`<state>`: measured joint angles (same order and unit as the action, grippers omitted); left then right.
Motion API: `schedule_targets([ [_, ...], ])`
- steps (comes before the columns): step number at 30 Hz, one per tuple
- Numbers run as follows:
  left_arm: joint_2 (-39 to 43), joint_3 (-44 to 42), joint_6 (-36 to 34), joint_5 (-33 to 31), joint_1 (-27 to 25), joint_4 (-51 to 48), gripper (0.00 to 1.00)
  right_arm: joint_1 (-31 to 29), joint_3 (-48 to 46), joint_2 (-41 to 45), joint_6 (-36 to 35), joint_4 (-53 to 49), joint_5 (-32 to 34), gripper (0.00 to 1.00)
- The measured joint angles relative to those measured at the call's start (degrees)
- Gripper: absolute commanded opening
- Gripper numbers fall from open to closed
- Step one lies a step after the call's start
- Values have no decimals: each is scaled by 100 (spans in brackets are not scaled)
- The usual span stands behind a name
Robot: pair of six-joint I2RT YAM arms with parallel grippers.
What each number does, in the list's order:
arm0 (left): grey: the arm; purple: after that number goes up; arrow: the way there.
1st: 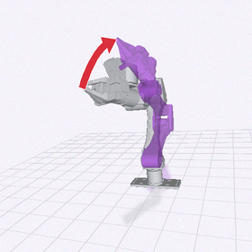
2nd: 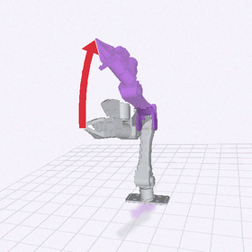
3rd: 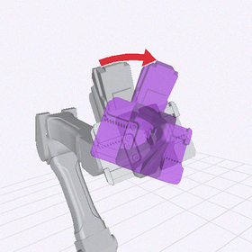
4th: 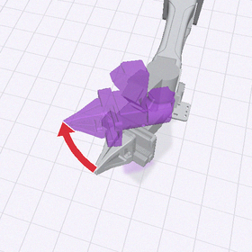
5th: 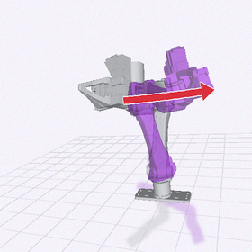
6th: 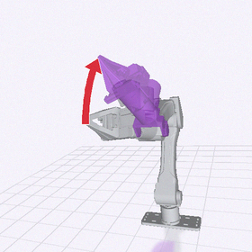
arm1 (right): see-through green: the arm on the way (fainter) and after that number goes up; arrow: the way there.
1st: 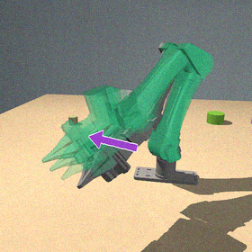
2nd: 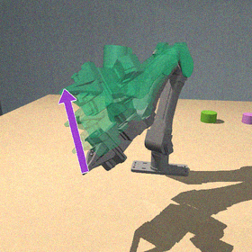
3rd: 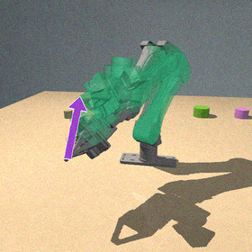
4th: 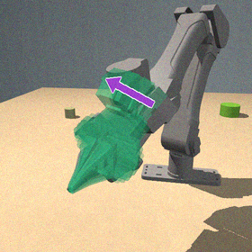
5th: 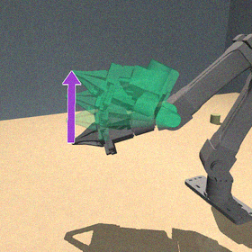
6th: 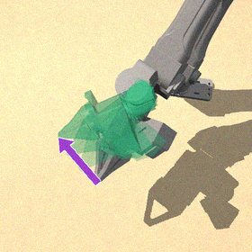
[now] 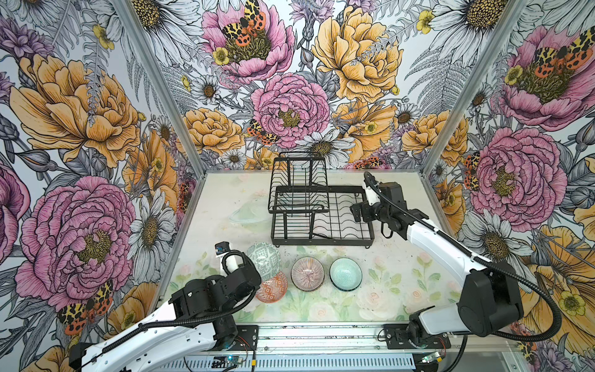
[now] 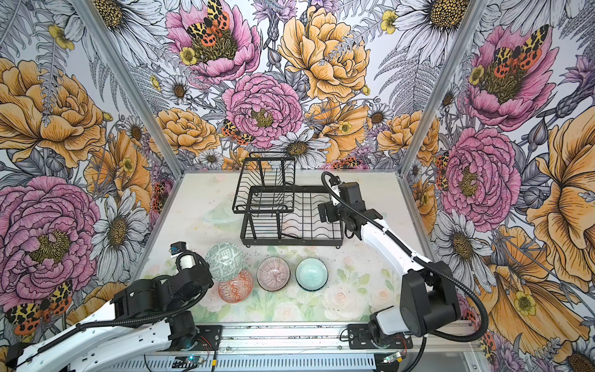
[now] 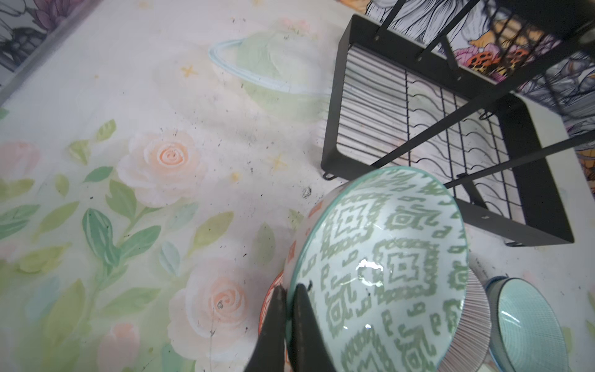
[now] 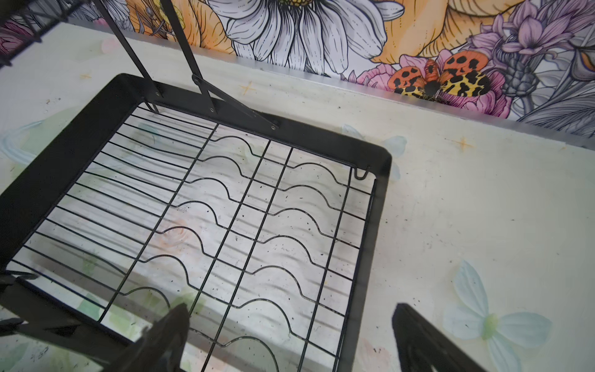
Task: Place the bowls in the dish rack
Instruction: 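Lift the green-patterned bowl toward the rack while the right gripper moves to meet it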
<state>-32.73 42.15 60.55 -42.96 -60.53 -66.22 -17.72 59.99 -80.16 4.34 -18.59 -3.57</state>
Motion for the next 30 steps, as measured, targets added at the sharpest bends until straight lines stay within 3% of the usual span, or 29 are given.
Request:
schedule_targets([
  [4,-658,271,-942,-350,-7,890,0,0,-4,638,105,-225,-197,100],
  [10,-1891,970,-2321,-382,-221,2087,0,-4,210,1410,304,-566,-732,99],
  [17,-2743,1329,-3591,131,-299,3775,0,-339,457,1899,623,-745,-1408,96],
  [24,-3552,1661,-4321,883,-195,4874,0,-739,450,2122,848,-822,-1589,87],
  [30,-3779,1926,-4555,1486,116,5508,0,-826,177,2216,1019,-835,-1552,76],
])
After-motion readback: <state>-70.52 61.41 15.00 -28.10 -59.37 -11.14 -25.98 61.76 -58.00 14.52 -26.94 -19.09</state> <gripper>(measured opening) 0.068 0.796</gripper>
